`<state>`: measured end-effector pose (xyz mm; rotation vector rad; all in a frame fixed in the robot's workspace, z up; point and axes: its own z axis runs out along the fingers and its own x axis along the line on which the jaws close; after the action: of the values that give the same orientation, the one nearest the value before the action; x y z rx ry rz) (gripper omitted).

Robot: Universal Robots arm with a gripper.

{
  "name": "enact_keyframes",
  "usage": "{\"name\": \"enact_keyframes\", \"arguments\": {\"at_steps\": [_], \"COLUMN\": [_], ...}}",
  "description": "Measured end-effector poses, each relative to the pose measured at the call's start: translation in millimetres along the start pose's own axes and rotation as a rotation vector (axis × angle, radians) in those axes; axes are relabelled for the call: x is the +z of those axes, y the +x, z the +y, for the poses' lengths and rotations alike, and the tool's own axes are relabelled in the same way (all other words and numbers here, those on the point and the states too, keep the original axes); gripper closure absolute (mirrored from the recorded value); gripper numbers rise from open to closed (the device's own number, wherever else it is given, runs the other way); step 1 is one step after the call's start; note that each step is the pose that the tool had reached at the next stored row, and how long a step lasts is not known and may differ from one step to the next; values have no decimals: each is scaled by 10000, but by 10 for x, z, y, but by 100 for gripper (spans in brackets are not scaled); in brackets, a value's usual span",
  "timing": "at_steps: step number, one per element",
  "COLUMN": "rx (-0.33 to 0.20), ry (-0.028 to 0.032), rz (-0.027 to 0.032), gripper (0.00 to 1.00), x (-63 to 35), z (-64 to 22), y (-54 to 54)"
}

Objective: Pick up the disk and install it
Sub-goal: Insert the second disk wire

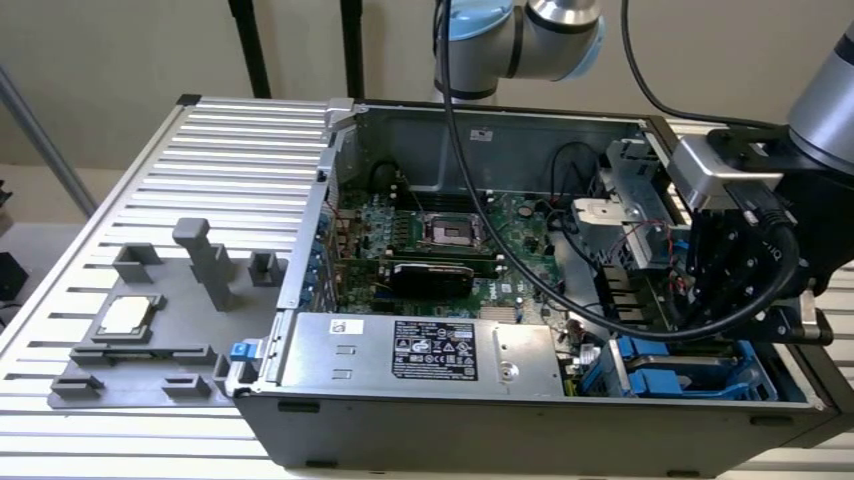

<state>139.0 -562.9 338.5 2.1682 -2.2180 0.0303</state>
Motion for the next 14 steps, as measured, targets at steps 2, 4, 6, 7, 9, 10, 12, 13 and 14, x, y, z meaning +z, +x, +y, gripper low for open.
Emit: {"name": "enact_keyframes", "arguments": {"at_steps": [2, 4, 6, 7, 9, 10, 12, 13, 14], "rx": [0, 0, 0, -1, -1, 0, 0, 0, 1], "ry": [0, 0, 1, 1, 0, 0, 0, 0, 0], "rz": [-2, -4, -5, -5, -8, -9, -11, -14, -12], "gripper": [84, 84, 84, 84, 84, 84, 84, 84, 84], "x": [4, 7, 7, 7, 9, 9, 5, 1, -8], "z": [1, 3, 6, 7, 11, 12, 13, 14, 14], "y": [4, 8, 11, 12, 19, 23, 29, 31, 33]}}
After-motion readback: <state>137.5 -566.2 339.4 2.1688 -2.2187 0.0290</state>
